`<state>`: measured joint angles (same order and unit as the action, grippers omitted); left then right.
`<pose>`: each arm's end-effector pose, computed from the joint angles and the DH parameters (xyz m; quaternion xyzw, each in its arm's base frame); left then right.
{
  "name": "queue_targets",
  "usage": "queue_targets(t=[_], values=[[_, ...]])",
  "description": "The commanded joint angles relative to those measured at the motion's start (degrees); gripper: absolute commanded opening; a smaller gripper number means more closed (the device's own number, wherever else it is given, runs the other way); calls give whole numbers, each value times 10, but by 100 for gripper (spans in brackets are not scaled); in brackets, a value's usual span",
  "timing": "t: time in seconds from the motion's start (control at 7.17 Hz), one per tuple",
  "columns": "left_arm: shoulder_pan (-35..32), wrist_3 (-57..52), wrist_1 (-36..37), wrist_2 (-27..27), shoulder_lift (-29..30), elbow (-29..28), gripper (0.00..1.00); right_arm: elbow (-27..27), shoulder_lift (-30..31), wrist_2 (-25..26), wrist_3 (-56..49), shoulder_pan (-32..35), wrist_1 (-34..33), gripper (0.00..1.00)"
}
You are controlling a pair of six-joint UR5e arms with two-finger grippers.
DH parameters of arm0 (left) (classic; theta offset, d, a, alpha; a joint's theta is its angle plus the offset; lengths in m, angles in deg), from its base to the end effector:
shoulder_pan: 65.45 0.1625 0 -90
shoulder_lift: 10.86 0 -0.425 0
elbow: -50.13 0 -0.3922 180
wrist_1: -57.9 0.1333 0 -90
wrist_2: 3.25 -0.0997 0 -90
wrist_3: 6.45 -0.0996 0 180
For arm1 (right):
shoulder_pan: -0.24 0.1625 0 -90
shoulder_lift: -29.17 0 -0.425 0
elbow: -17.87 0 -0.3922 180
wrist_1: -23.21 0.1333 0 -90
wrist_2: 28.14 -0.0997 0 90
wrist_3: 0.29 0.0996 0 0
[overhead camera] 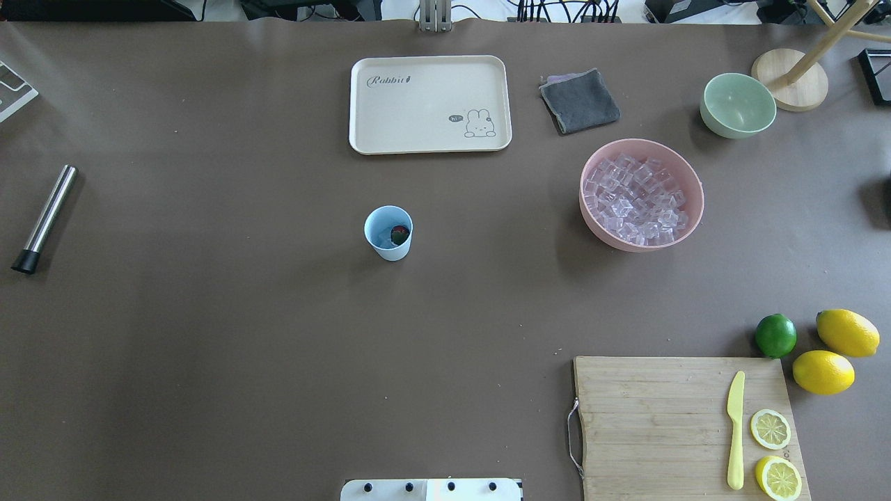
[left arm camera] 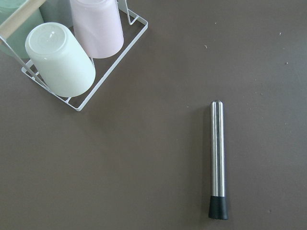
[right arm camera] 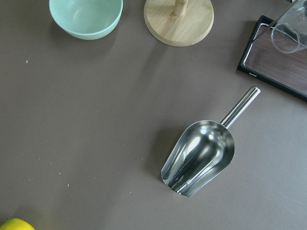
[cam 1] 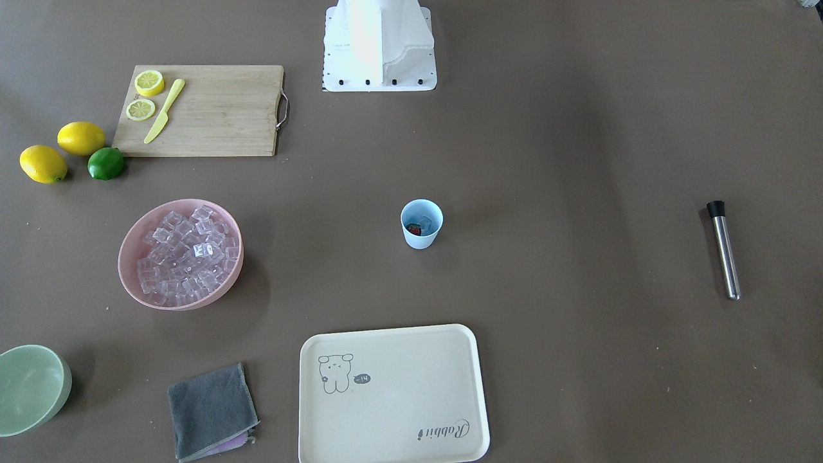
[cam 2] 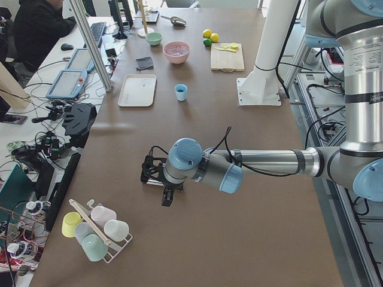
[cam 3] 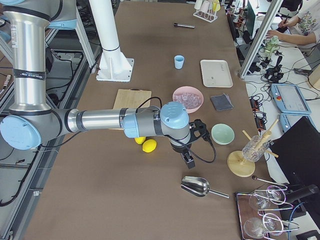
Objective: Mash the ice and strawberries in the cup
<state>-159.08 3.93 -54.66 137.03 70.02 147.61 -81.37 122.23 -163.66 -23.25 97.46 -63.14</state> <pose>-0.0845 -0.4361 0.6172 0.1395 0.4267 -0.0320 0.8930 0.1217 -0.4658 0.5964 0.1766 -0.3516 -0.1586 0.9056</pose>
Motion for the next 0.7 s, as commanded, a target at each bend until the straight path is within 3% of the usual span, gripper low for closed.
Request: queue_targets(t=[0.0,0.42,0.56], values=[[2,-1,2,-4,-5,-18,97,12,4,-4,-2,0,0,99],[4,-4,3,-34,-1,-19,97,12,-8,-4,7,-4,-8,99],[3,-6,3,-33,2,-14,97,12,-36,-4,7,-5,-36,99]])
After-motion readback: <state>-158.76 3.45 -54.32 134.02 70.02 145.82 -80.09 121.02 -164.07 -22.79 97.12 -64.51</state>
